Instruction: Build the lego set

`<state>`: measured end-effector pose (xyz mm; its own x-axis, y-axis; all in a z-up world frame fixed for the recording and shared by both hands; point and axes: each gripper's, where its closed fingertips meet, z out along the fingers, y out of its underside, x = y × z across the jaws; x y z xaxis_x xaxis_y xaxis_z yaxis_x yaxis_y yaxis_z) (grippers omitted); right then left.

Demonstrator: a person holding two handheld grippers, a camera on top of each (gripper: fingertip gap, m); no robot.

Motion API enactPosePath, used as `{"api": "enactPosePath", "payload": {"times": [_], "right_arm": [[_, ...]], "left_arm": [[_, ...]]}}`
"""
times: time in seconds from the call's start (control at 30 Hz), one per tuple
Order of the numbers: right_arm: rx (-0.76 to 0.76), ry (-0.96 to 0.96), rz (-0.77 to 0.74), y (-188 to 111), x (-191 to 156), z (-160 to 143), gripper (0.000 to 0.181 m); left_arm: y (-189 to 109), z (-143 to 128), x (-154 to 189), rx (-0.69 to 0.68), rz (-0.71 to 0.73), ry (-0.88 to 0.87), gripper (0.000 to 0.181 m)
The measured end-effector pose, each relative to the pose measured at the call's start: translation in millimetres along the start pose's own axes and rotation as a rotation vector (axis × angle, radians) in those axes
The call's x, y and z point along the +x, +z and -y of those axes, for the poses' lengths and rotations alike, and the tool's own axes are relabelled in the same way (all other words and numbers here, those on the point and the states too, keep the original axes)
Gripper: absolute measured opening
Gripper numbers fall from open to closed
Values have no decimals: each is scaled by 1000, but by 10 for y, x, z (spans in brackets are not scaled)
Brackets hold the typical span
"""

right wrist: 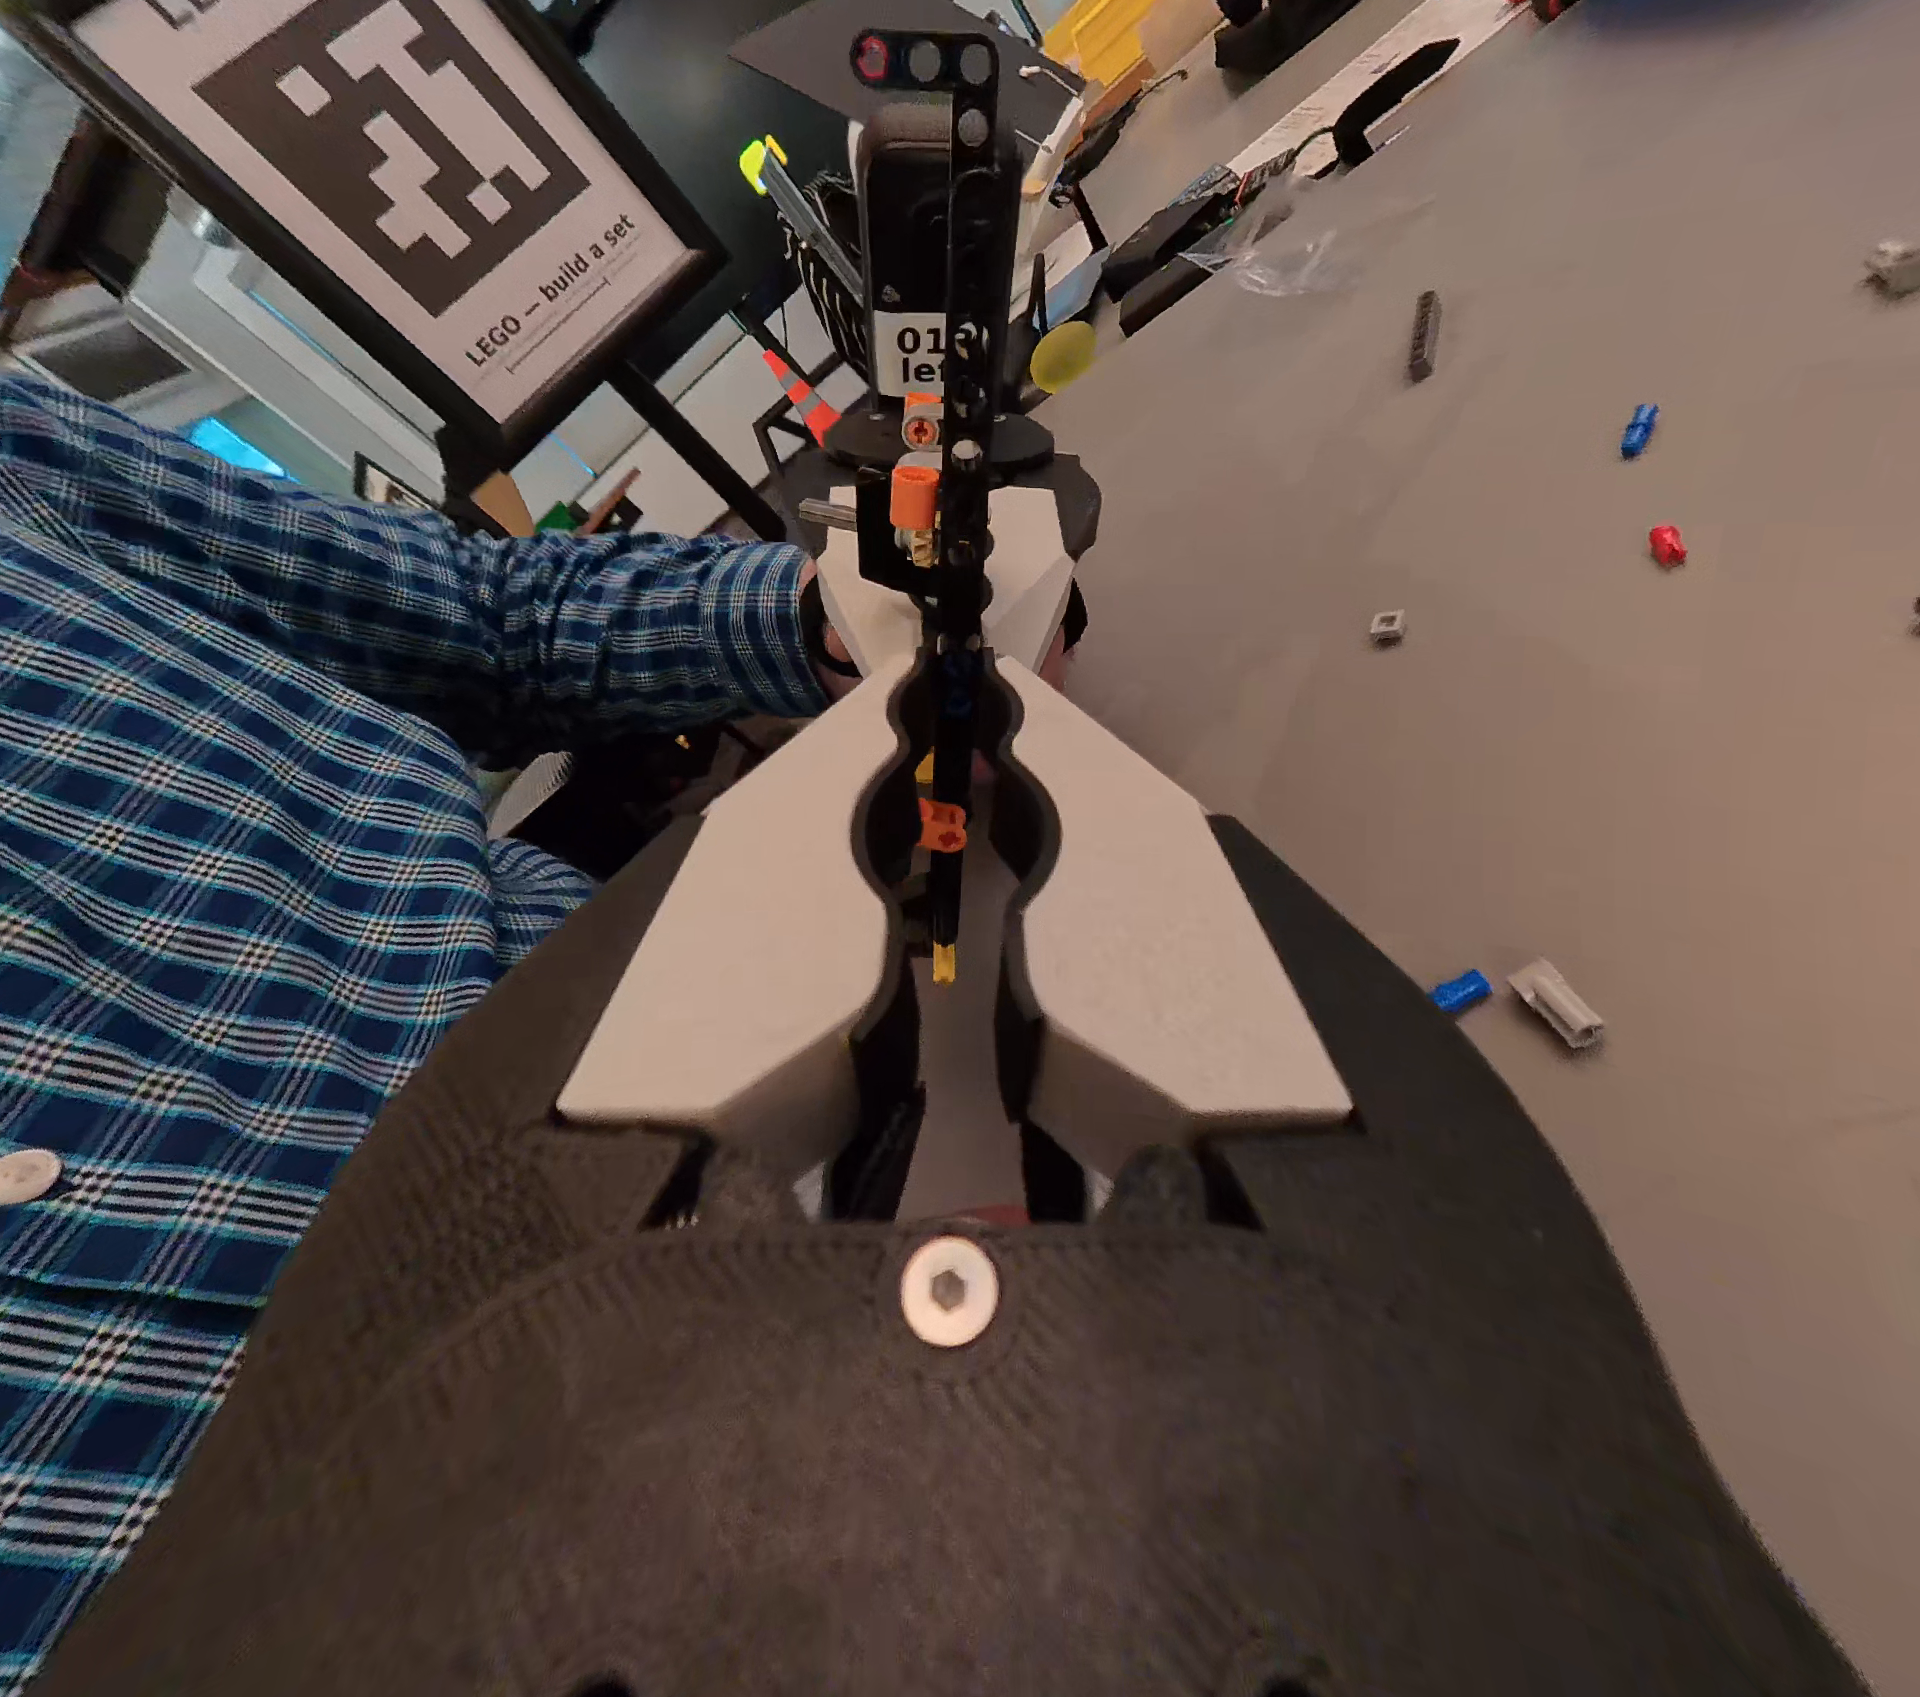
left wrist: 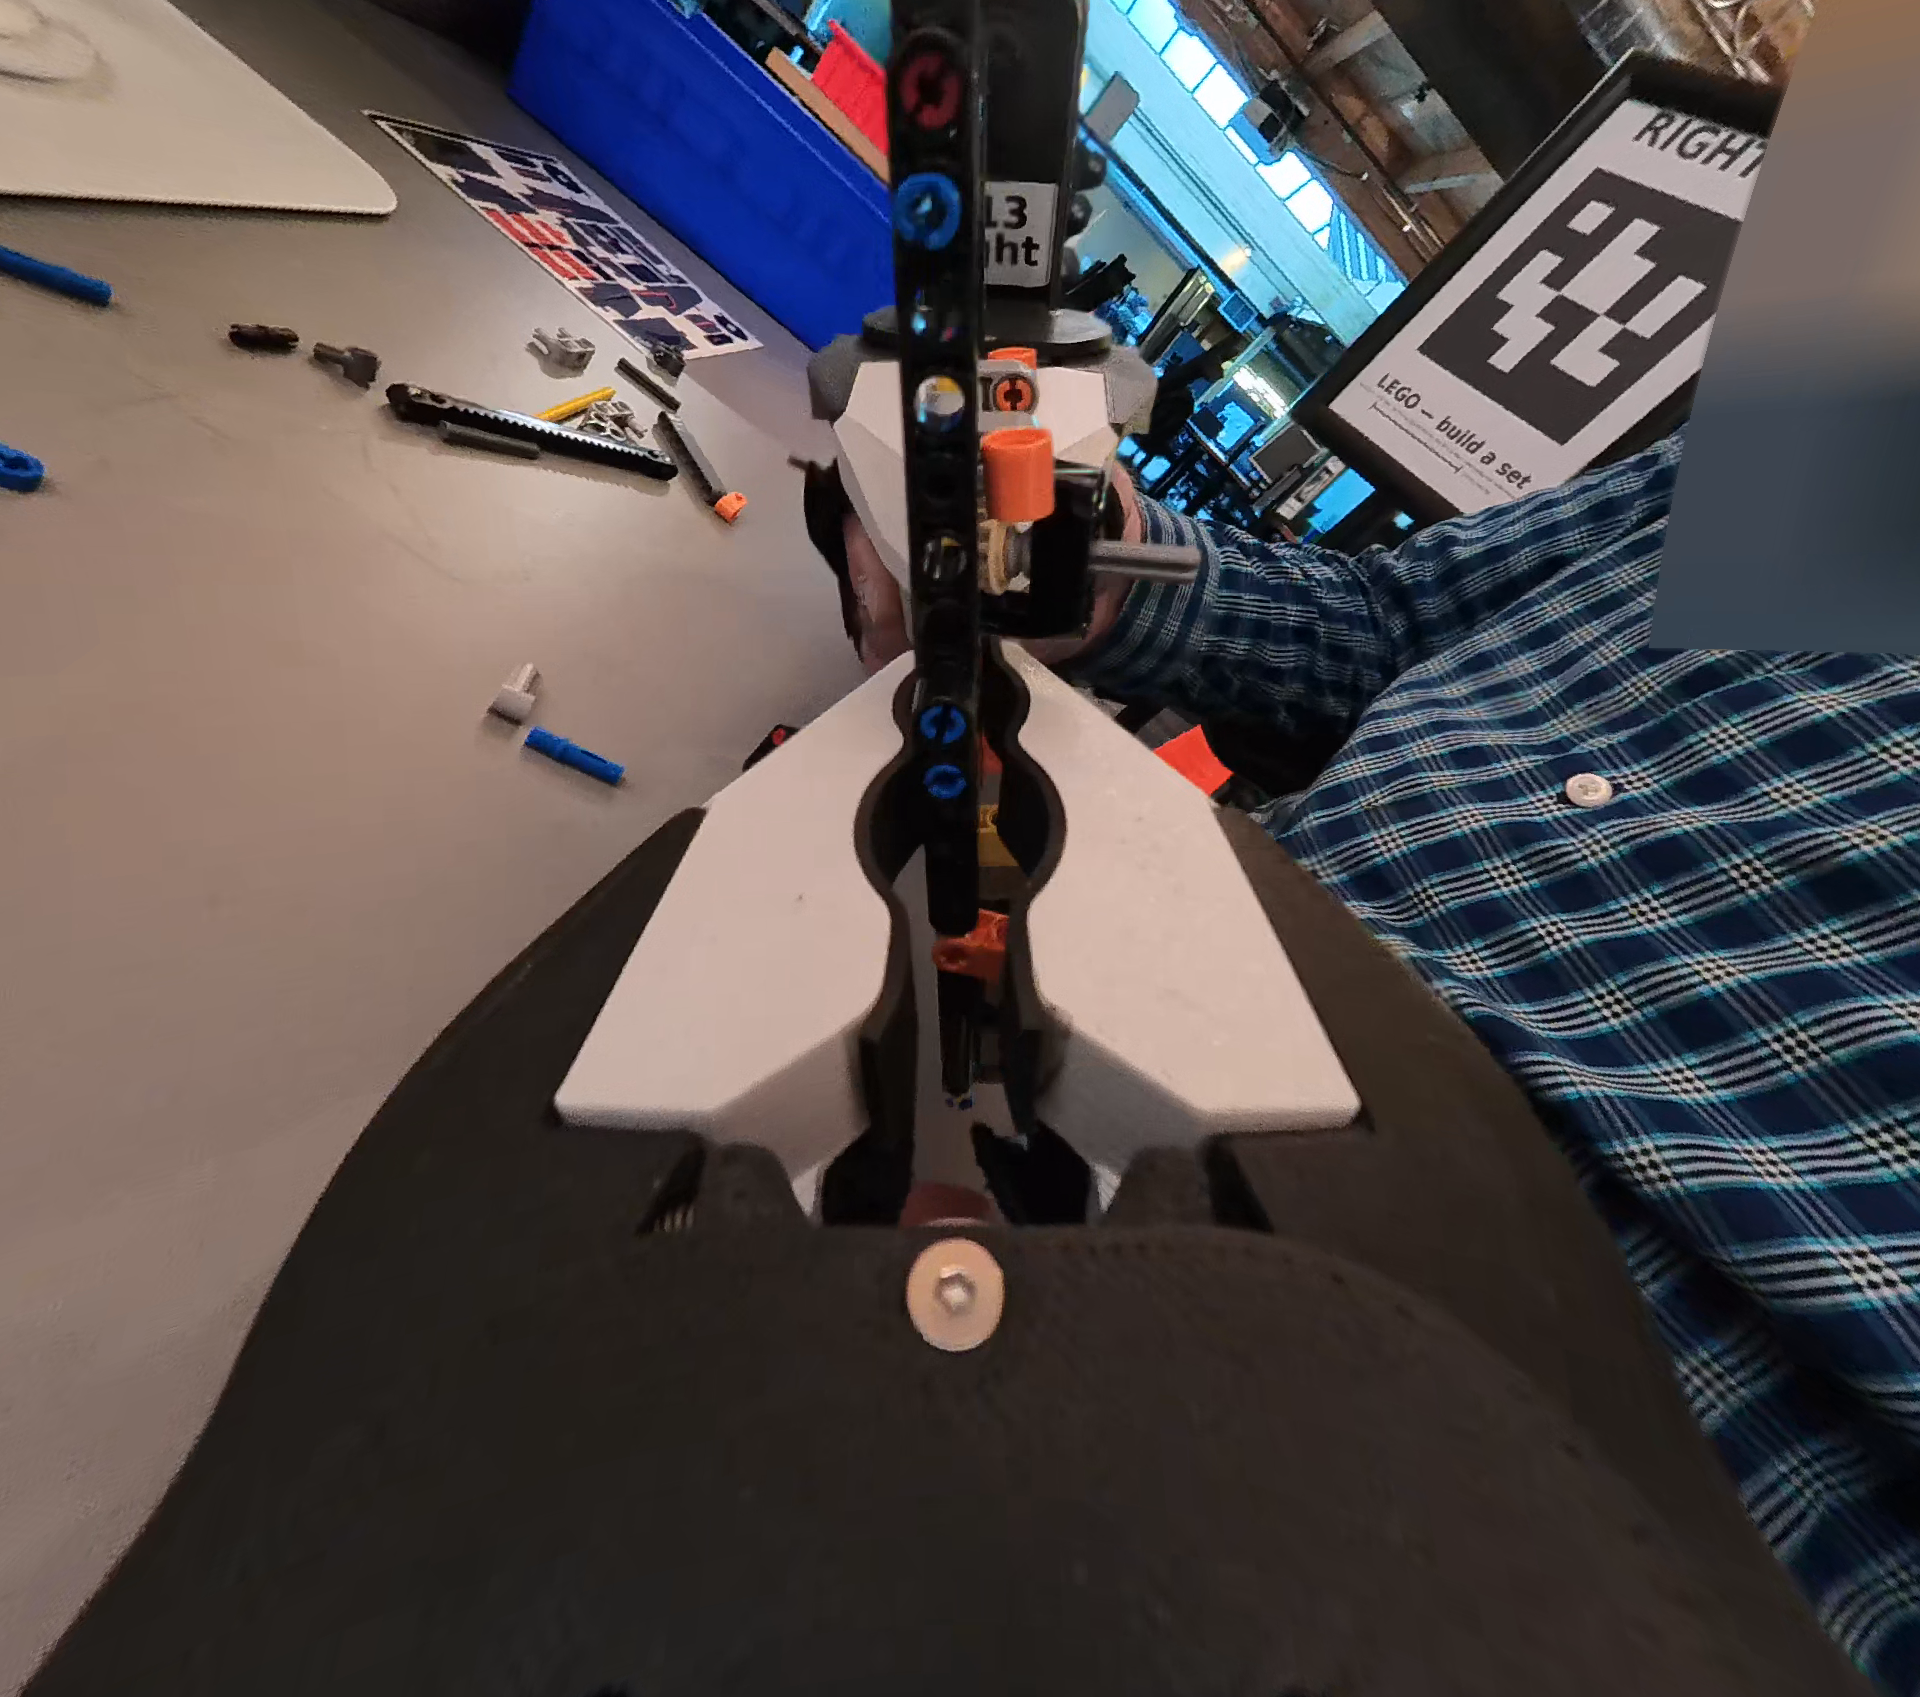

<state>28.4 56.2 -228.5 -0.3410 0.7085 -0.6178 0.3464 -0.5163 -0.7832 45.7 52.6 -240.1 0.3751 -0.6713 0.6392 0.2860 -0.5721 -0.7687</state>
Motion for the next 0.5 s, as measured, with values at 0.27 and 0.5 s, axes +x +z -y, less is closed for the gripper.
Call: {"api": "enactPosePath", "payload": {"times": [0.27, 0.5], "right_arm": [[-62, -33, 15, -10, -86, -14, 5], [-76, -45, 39, -23, -152, 13, 5]], "left_arm": [[-5, -6, 86, -4, -50, 18, 6], [-4, 22, 147, -22, -59, 64, 6]]}}
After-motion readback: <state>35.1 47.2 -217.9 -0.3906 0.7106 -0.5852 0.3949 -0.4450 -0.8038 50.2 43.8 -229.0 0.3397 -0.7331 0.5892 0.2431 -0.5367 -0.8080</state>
